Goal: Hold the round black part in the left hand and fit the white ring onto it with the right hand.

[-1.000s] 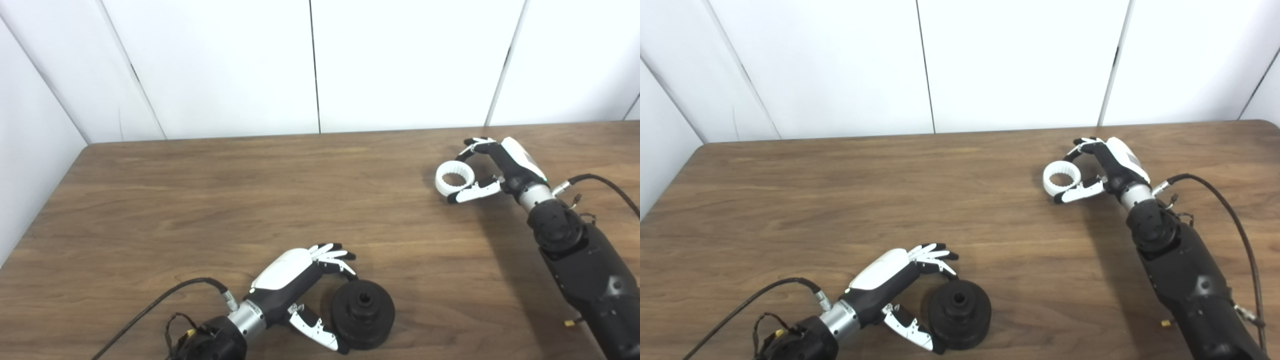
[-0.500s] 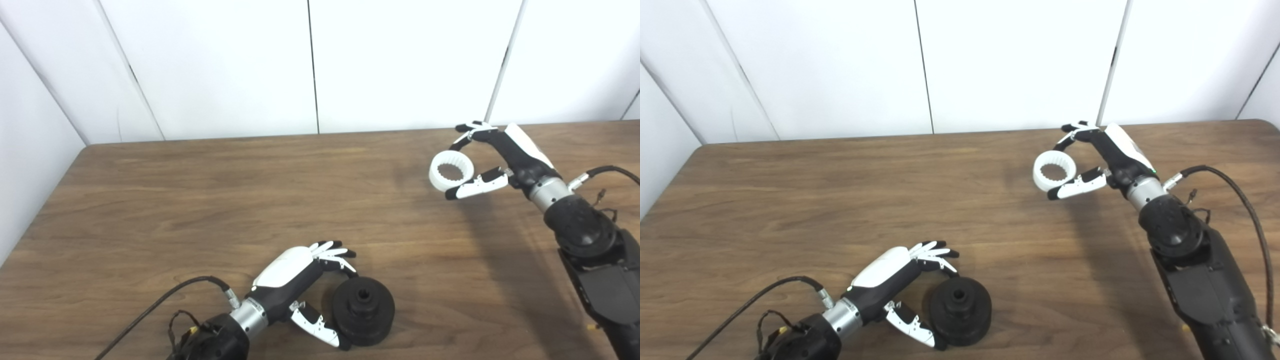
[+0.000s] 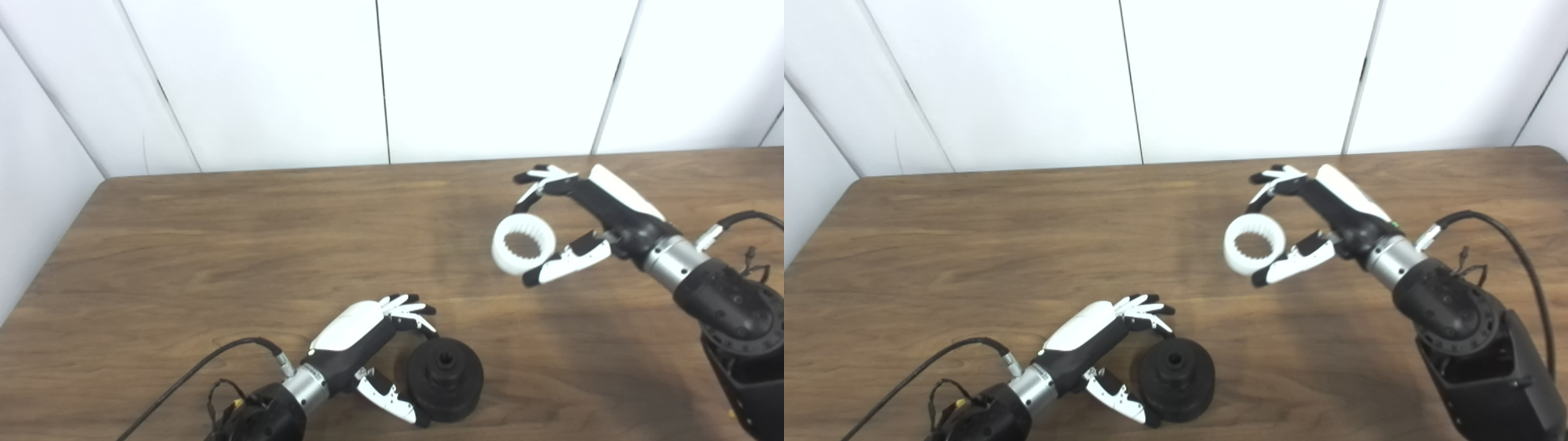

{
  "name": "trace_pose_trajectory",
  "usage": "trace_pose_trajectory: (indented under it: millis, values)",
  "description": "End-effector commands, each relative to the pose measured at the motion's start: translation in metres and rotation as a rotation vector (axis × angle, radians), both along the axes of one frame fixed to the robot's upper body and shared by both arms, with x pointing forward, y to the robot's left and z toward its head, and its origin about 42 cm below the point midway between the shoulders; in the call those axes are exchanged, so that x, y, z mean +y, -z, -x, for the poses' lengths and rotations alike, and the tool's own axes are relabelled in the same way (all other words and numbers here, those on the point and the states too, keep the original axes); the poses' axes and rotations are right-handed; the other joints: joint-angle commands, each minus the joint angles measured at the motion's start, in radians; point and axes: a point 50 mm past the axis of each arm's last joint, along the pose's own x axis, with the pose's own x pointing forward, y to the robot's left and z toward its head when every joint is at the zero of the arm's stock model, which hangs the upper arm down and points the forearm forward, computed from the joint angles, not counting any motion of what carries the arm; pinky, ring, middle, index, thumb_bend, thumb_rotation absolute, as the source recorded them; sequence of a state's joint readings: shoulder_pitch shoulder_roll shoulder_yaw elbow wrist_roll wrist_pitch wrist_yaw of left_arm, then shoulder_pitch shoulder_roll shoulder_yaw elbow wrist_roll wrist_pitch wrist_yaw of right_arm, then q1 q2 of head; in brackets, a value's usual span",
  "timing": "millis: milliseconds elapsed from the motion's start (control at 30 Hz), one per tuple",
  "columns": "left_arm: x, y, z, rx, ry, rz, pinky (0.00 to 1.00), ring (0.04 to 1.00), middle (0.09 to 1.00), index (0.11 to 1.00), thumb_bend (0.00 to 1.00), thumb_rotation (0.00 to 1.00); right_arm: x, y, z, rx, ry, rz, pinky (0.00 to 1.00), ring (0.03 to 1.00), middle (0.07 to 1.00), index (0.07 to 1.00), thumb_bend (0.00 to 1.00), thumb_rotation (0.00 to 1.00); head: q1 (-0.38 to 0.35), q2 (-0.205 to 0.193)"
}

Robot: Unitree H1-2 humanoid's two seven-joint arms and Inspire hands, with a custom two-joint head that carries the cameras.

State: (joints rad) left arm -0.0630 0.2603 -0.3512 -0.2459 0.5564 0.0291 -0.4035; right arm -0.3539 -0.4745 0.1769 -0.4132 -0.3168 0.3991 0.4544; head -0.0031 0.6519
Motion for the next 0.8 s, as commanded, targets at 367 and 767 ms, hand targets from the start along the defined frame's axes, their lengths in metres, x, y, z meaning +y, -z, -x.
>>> trace_pose_trajectory:
  millis: [367, 767]
  values:
    - [-0.002, -0.012, -0.012, -0.061, -0.003, 0.008, 1.00, 0.985, 0.904, 0.597, 0.82, 0.25, 0.033, 0.007, 0.014, 0.009, -0.133, 0.015, 0.94, 1.000, 0.886, 0.488, 0.52, 0.15, 0.000, 0.005]
    - [-0.003, -0.012, -0.012, -0.057, -0.007, 0.012, 1.00, 0.988, 0.906, 0.599, 0.82, 0.23, 0.047, 0.027, 0.020, 0.069, -0.182, 0.012, 0.92, 1.000, 0.880, 0.488, 0.52, 0.15, 0.004, 0.010]
